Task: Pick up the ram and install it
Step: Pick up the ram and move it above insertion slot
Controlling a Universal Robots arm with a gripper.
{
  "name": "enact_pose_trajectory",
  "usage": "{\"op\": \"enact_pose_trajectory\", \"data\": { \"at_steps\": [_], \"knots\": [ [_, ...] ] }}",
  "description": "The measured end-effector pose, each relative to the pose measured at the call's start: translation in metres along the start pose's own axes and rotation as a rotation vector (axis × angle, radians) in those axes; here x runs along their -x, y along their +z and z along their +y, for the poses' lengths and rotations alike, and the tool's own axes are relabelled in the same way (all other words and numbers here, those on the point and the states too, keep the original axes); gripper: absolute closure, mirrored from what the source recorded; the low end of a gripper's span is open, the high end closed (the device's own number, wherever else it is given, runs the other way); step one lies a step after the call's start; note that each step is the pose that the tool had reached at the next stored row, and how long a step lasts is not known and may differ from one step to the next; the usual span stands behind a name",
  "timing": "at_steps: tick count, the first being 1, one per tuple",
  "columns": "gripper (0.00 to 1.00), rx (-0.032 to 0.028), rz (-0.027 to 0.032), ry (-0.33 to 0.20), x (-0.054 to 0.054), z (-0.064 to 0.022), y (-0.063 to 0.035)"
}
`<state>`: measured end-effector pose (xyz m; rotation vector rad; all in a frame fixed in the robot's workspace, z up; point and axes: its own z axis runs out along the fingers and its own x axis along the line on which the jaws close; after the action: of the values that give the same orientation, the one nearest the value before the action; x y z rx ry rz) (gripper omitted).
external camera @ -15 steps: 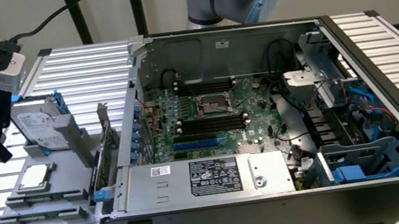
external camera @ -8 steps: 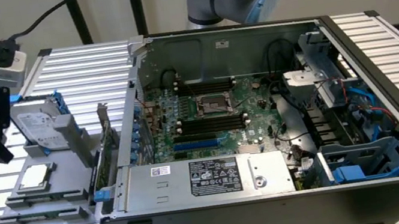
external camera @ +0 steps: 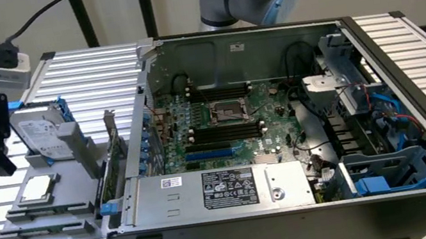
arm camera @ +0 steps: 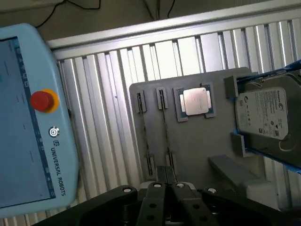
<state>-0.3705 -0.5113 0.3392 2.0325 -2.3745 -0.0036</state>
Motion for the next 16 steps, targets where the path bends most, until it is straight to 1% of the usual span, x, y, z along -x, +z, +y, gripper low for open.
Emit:
{"op": "enact_pose_trajectory", "data": {
  "at_steps": [4,7,11,16],
  "knots": [
    [0.89,-0.0007,0.0010,-0.071,0.000,0.0000,0.0015],
    [0.89,-0.0013,0.0011,-0.107,-0.001,-0.0001,0.0022],
    [0.89,-0.0014,0.0015,-0.130,-0.005,0.0005,0.0023],
    [0.89,-0.0016,0.0018,-0.145,-0.015,0.0024,0.0024]
  ]
}}
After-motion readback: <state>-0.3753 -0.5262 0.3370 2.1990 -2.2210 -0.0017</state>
